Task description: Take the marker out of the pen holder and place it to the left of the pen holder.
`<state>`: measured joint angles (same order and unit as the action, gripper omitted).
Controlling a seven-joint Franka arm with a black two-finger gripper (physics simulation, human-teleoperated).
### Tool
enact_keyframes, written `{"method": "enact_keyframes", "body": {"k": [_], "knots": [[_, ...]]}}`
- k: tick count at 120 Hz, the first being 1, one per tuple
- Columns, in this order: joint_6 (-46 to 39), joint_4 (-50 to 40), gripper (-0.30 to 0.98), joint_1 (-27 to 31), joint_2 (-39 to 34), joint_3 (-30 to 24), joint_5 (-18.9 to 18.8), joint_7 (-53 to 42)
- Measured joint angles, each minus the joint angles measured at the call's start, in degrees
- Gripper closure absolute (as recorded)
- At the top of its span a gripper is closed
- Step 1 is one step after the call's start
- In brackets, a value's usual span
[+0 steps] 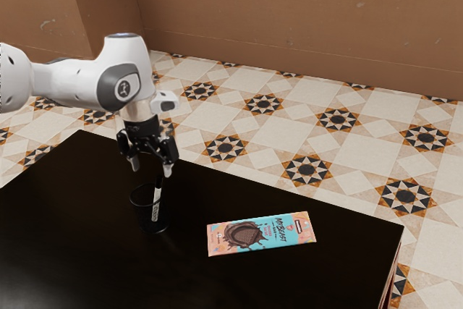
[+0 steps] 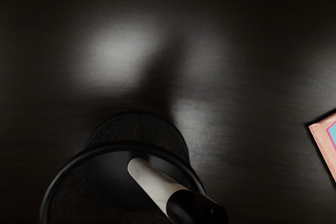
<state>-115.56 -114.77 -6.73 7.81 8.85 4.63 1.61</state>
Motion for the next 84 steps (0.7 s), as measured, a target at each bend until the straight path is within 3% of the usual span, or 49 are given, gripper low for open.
{"method": "enact_keyframes", "body": {"k": [46,84], "knots": [[-3.6,0.1,0.00,-0.1,2.9,-1.2,-2.7,-2.2],[-4.9,-1.1,0.03,-0.1,2.7,-1.1,-2.5,-3.9]]}}
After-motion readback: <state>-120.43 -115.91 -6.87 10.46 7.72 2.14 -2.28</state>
